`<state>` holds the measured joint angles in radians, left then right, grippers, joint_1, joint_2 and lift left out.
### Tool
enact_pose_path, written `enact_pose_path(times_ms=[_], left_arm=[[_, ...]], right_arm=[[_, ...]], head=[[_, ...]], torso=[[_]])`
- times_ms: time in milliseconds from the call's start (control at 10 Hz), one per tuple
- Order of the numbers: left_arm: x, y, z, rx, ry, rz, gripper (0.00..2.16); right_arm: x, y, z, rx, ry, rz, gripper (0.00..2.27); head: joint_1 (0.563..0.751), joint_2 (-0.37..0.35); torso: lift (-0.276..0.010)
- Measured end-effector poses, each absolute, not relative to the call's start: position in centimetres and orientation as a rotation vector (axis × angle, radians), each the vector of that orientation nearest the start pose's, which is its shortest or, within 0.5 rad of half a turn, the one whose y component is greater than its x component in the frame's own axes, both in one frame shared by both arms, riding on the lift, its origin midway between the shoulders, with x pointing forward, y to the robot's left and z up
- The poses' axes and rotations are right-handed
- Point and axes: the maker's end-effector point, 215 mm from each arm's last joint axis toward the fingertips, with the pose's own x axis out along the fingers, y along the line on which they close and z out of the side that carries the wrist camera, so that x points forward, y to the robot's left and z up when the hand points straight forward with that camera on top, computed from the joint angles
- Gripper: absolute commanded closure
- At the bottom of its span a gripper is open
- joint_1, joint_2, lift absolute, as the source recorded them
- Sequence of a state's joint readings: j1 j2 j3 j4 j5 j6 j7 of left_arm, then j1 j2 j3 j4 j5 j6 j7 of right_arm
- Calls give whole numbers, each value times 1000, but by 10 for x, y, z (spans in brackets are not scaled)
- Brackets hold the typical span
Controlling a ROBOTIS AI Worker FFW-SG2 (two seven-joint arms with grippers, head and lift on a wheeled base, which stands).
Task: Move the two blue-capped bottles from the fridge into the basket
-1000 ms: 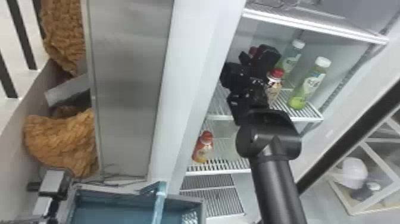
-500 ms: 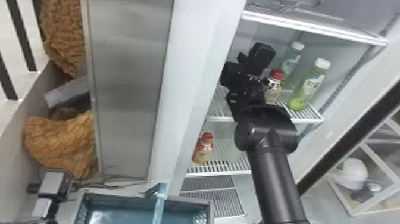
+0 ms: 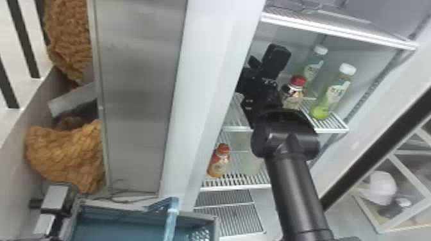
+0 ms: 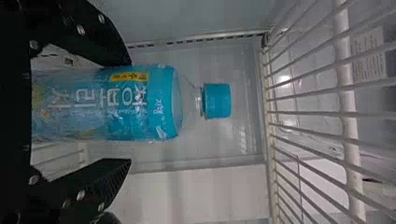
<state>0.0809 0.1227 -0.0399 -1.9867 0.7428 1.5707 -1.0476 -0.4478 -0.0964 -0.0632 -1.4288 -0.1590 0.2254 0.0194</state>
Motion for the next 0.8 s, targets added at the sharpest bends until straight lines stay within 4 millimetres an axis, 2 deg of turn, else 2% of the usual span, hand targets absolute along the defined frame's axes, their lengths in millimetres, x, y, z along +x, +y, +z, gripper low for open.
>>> enact_pose_path(times_ms=[400,800], left_arm=[[262,-21,-306,-991,985,-1500,1207],[262,-21,-306,-993,983,-1500,1205]], right_arm=[[720,-291,-181,67,-105,-28,1283],[686,-290,-167,50,-165,-27,1283]], head=[[636,-340],[642,-349]], torso=[[-76],[-76]])
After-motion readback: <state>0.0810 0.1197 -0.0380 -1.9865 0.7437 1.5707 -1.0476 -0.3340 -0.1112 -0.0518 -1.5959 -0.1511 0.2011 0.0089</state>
